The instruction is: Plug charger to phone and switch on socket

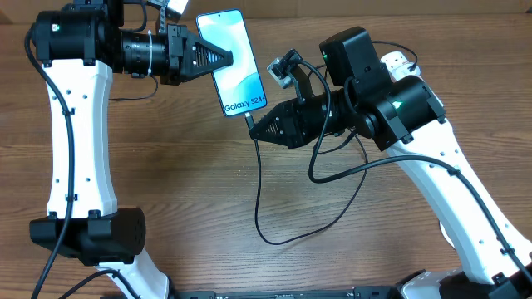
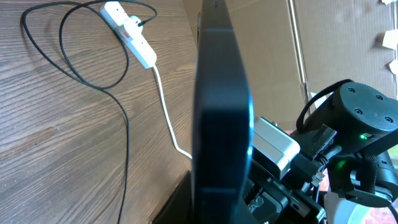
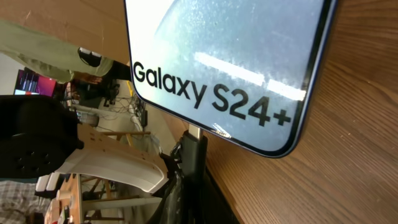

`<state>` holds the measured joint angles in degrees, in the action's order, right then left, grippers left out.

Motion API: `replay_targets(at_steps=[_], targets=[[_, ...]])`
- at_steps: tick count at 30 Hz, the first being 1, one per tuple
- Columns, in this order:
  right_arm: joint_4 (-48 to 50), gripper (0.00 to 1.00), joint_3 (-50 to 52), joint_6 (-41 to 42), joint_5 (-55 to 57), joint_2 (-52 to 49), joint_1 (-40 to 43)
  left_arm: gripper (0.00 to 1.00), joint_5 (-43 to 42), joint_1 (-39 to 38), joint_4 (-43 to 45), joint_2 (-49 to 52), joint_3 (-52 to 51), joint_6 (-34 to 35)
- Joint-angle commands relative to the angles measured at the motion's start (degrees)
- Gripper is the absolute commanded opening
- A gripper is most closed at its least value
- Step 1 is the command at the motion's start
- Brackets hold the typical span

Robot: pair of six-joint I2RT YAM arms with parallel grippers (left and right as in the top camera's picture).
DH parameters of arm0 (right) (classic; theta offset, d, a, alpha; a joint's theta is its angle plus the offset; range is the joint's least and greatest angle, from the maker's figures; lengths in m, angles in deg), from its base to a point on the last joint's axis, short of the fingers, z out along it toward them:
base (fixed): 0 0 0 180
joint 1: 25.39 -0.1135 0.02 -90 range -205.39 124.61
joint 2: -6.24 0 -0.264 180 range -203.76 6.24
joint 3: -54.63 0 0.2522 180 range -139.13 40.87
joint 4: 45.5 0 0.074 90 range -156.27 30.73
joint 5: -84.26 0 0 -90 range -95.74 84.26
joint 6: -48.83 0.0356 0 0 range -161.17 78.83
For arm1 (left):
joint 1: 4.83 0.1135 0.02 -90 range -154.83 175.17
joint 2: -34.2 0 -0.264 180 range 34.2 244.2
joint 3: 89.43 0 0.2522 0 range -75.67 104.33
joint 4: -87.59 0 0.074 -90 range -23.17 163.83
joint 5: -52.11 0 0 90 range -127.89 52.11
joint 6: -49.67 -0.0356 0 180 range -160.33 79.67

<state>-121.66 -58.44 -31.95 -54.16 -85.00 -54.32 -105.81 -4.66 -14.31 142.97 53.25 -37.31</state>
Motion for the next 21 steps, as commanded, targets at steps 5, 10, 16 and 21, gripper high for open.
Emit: replay_targets(at_steps=[5, 10, 16, 21], targets=[[3.41, 0.04, -0.76, -0.52, 2.34, 0.79, 0.5, 0.04, -4.15, -1.25, -1.57, -0.76, 0.46, 0.55], [3.41, 0.04, -0.79, -0.5, 2.32, 0.79, 0.83, 0.04, -4.17, -1.25, -1.57, -0.76, 0.46, -0.04], [3.41, 0.04, -0.76, -0.48, 1.49, 0.79, 1.64, 0.04, -4.42, -1.25, -1.57, -0.76, 0.46, -0.26], [3.41, 0.04, -0.76, -0.48, 0.92, 0.74, 1.68, 0.04, -6.67, -1.25, -1.38, -0.76, 0.46, -1.36]])
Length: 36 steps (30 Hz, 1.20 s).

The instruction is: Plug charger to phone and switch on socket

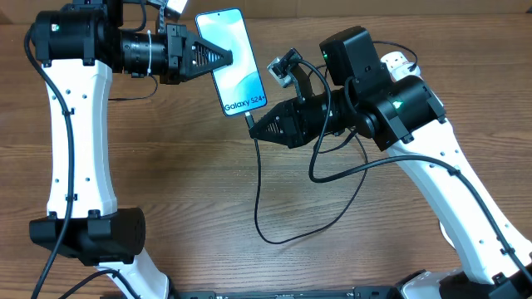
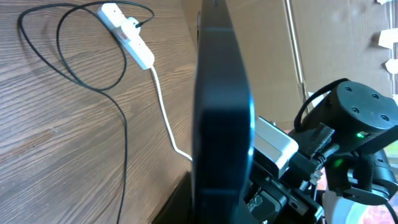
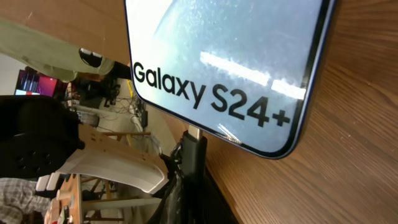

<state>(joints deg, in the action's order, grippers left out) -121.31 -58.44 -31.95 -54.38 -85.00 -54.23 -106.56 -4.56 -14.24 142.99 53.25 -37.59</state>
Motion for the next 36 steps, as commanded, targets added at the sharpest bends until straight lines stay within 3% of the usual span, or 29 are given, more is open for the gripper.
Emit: replay_targets(at_steps=[1, 29, 36], targets=[[3.08, 0.04, -0.76, -0.48, 1.07, 0.74, 1.6, 0.04, -5.9, -1.36, -1.44, -0.79, 0.46, -1.09], [4.74, 0.04, -0.46, 1.25, -0.31, 0.7, 2.75, 0.04, -5.73, -0.04, -1.05, -0.79, 0.46, -2.54], [0.68, 0.04, -0.46, -0.74, -0.31, 0.7, 3.52, 0.04, -5.77, 4.85, 3.65, -0.79, 0.46, 2.56]])
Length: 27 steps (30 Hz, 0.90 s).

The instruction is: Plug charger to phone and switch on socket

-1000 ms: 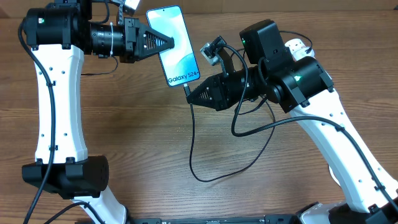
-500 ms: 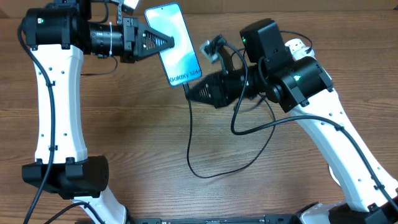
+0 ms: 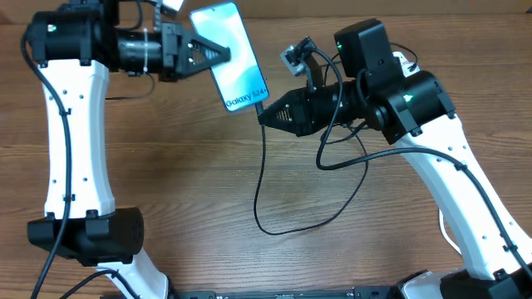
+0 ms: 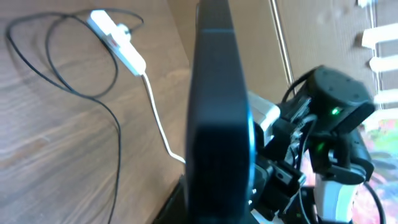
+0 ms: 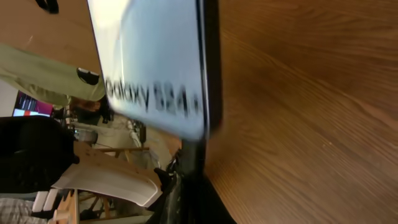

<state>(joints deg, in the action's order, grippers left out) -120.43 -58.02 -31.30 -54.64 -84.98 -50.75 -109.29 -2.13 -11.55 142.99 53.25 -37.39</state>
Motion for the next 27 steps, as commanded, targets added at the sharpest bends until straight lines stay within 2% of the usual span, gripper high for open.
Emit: replay_targets(at_steps=[1, 9, 14, 27], targets=[[-0.46, 0.04, -0.87, -1.4, -0.13, 0.68, 0.02, 0.04, -3.13, 3.15, 1.25, -0.79, 0.46, 2.8], [-0.7, 0.04, -0.85, -5.86, -9.77, 0.68, -0.07, 0.04, -3.74, 4.02, 0.35, -0.79, 0.46, 3.08], [-0.83, 0.04, -0.81, -5.86, -9.97, 0.68, -0.07, 0.04, -6.19, 4.02, -1.46, -0.79, 0.46, 2.82], [-0.28, 0.04, -0.81, -5.42, -11.63, 0.66, -0.07, 0.04, -6.14, 0.68, -1.53, -0.79, 0.46, 1.99]])
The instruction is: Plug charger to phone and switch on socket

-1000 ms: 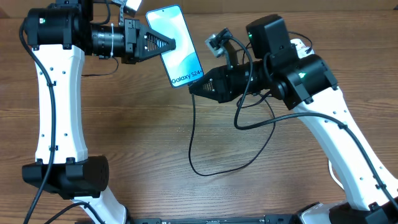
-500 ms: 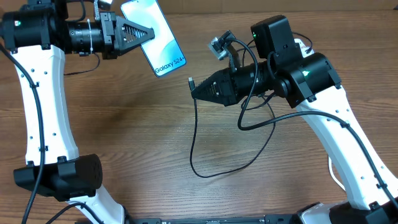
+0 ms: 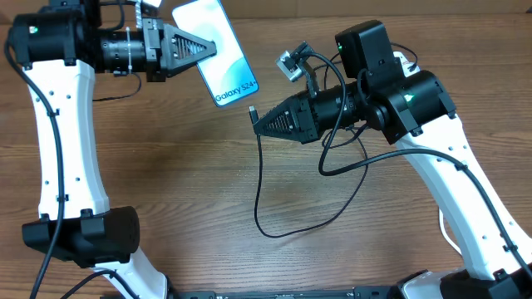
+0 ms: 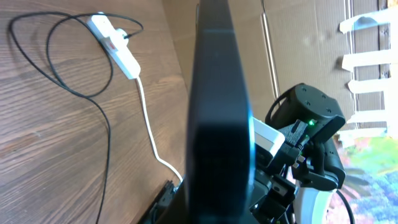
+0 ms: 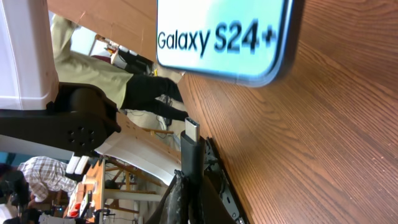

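Note:
The phone (image 3: pixel 213 51), its screen reading "Galaxy S24+", hangs in the air at the back left with my left gripper (image 3: pixel 208 46) shut on its side. From the left wrist I see only its dark edge (image 4: pixel 221 106). My right gripper (image 3: pixel 258 123) is shut on the black charger plug (image 3: pixel 253 112). The plug's metal tip (image 5: pixel 191 129) points at the phone's bottom edge (image 5: pixel 249 71) with a clear gap between them. The white socket strip (image 4: pixel 115 47) lies on the table; overhead, the socket strip (image 3: pixel 399 60) is mostly hidden behind my right arm.
The black charger cable (image 3: pixel 278 226) hangs from the plug and loops over the wooden table (image 3: pixel 183 208) before running under my right arm. A white lead (image 4: pixel 149 130) runs from the strip across the table. A small camera module (image 3: pixel 291 66) sits on my right arm.
The phone has moved up and to the left with my left gripper. The plug, which met the phone's bottom edge, now stands apart from it. My right gripper still grips the plug.
At the two oldest moments my left gripper held the phone steady and the plug in my right gripper sat against its bottom edge. Then both had shifted toward the back with the phone tilted, plug still at the edge. Now phone and plug are separated.

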`<state>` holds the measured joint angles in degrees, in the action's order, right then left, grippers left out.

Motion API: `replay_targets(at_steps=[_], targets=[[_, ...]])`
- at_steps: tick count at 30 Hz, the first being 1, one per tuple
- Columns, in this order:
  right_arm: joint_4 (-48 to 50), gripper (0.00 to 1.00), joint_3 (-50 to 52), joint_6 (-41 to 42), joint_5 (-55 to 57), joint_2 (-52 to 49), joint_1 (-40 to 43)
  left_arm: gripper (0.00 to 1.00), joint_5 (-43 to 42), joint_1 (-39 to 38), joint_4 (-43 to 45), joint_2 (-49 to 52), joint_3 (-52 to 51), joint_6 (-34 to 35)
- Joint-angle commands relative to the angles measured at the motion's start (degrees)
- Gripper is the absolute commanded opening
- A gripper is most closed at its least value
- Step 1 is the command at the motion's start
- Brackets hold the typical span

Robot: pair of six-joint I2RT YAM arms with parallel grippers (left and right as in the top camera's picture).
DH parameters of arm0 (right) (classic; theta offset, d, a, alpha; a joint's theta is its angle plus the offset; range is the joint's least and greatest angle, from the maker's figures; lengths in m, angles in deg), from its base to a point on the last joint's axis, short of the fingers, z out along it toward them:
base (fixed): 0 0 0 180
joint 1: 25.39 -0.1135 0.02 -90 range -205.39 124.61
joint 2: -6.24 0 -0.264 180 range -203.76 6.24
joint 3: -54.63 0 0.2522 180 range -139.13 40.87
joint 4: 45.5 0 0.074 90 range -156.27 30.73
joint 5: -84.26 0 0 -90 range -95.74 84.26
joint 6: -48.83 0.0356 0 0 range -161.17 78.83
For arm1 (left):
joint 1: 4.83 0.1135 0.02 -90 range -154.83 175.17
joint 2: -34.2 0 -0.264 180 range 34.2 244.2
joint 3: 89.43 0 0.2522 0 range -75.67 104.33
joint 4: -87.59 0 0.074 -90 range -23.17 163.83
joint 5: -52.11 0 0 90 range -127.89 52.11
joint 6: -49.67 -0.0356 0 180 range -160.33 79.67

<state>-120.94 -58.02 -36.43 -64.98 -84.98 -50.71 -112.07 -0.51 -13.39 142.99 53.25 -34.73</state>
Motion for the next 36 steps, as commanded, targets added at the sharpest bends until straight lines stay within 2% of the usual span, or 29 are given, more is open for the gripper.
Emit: replay_targets(at_steps=[1, 36], targets=[[0.22, 0.04, -0.81, -0.28, -1.29, 0.66, -0.11, 0.04, -3.39, -1.09, 0.28, -0.79, 0.46, -0.66], [0.5, 0.04, -0.81, -0.09, -1.27, 0.61, -0.11, 0.04, -3.65, -3.02, 0.26, -0.79, 0.46, -0.94]])
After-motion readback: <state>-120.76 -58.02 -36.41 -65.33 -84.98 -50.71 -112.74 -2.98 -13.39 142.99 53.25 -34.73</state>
